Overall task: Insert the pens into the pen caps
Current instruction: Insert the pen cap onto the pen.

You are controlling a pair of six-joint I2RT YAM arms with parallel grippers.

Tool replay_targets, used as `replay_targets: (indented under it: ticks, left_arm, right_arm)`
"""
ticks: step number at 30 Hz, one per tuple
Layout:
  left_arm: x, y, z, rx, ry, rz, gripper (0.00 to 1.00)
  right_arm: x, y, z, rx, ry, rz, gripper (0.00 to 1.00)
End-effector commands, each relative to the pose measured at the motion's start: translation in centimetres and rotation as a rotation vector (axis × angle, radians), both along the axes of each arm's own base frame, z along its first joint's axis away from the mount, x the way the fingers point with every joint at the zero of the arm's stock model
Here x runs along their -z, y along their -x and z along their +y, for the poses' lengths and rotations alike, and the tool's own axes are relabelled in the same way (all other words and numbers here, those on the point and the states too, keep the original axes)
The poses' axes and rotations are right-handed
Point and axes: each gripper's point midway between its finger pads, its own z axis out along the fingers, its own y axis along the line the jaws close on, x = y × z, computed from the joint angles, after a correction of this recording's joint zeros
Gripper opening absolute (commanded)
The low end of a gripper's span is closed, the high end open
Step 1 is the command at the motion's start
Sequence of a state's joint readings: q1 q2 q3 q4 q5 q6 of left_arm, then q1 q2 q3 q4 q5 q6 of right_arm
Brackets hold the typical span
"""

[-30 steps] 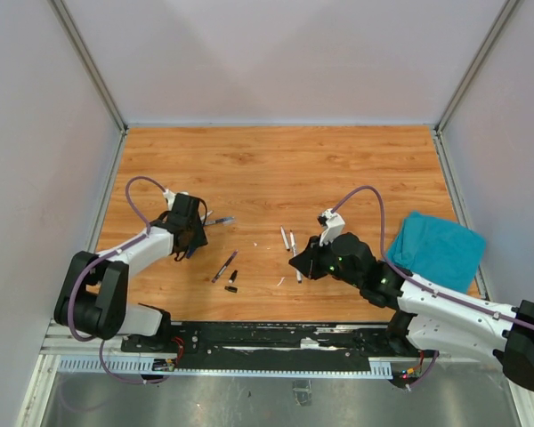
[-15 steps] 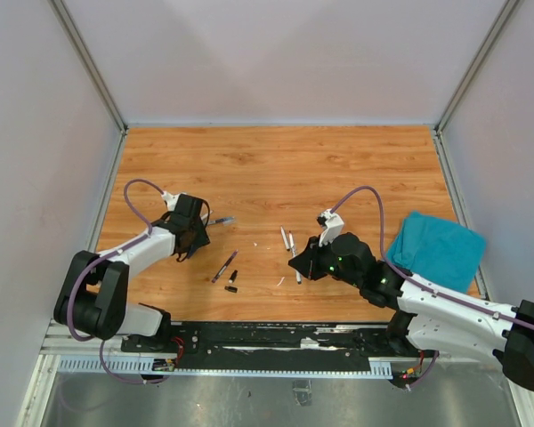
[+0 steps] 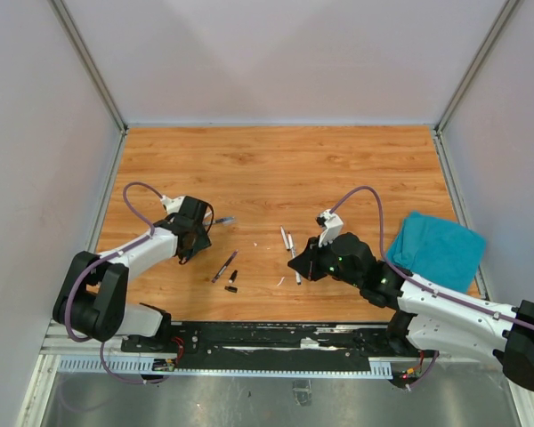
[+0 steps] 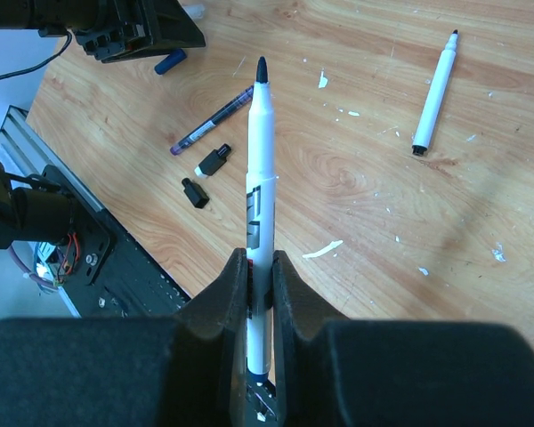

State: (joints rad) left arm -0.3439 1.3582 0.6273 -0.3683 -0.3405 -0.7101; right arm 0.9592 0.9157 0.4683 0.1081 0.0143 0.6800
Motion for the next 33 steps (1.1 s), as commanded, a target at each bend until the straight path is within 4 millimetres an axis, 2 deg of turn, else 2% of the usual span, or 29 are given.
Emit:
replay_targets:
  ticks: [1, 4, 7, 15, 23, 30, 33]
  left_arm:
    - [1.2, 3.2, 2.6, -0.059, -0.12, 0.125, 0.56]
    - [0.4, 2.5, 3.0, -0.077, -0.153, 0.108, 0.58]
    - [0.6, 2.6, 2.6, -0.068, -0.132, 0.117, 0.61]
    - [1.6, 4.4, 1.5, -0.045, -0.044, 0.147, 0.63]
    - [1.7, 5.0, 0.3, -0.013, 0.014, 0.148, 0.58]
    - [2.3, 5.0, -0.8, 0.029, 0.04, 0.154, 0.49]
    - [2.5, 5.0, -1.5, 0.051, 0.04, 0.162, 0.48]
  right_arm:
    - [-1.9, -1.1, 0.3, 0.006, -0.035, -0.042, 0.01]
    - [-2.1, -1.0, 0.3, 0.002, -0.037, -0.043, 0.01]
    - [-2.1, -1.0, 0.2, 0.004, -0.035, -0.045, 0.01]
    - [-2.2, -0.9, 0.2, 0.001, -0.039, -0.044, 0.01]
    - [-2.4, -1.0, 0.9, -0.015, -0.049, -0.041, 0.02]
    - [-2.2, -1.0, 1.2, -0.026, -0.047, -0.034, 0.02]
    - [-2.2, -1.0, 1.2, -0.023, -0.047, -0.034, 0.02]
